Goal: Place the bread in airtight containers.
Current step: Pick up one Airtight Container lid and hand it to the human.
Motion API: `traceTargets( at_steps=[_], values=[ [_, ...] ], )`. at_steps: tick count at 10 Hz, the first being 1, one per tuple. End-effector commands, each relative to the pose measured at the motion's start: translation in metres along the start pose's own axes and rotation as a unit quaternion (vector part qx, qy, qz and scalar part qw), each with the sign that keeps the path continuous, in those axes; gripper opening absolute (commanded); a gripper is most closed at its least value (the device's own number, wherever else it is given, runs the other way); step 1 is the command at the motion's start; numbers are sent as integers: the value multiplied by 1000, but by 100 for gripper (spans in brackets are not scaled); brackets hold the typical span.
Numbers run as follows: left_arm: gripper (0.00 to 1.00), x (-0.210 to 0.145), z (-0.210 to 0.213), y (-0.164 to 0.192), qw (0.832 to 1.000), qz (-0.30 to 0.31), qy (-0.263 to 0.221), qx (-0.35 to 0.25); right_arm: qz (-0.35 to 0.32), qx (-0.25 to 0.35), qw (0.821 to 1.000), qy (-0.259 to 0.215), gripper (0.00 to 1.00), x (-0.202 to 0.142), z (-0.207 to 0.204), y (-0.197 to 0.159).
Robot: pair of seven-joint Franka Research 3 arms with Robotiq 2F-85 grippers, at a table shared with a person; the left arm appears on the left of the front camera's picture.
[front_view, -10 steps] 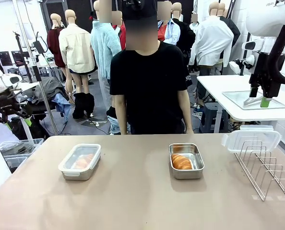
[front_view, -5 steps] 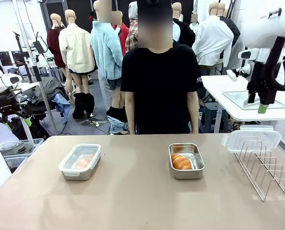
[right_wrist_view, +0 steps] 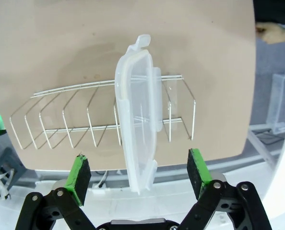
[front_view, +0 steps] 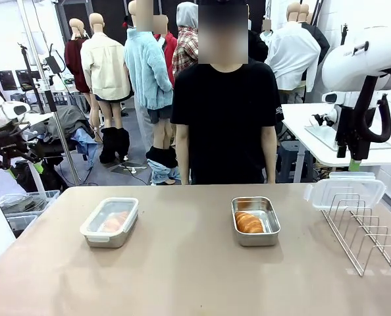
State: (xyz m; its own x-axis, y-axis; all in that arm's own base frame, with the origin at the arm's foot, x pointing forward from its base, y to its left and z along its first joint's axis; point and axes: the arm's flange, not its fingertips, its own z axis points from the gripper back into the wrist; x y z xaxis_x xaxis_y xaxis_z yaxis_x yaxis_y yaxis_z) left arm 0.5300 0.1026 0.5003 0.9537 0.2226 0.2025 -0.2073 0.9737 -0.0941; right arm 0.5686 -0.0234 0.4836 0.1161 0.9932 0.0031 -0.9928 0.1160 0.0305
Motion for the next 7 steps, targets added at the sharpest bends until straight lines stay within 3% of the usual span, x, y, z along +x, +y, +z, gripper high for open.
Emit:
traceTargets(
  at_steps=[1, 5, 7],
  values=[
    [72, -1, 2, 0, 1000, 3, -3, 9, -22, 24, 999, -5, 100, 2, -7, -15],
    [72, -1, 2, 0, 1000, 3, -3, 9, -21, 58, 998, -16, 100, 4, -36, -21],
    [72, -1, 2, 0, 1000, 3, -3, 9, -26, 49, 998, 1, 100, 9, -46, -18]
  ],
)
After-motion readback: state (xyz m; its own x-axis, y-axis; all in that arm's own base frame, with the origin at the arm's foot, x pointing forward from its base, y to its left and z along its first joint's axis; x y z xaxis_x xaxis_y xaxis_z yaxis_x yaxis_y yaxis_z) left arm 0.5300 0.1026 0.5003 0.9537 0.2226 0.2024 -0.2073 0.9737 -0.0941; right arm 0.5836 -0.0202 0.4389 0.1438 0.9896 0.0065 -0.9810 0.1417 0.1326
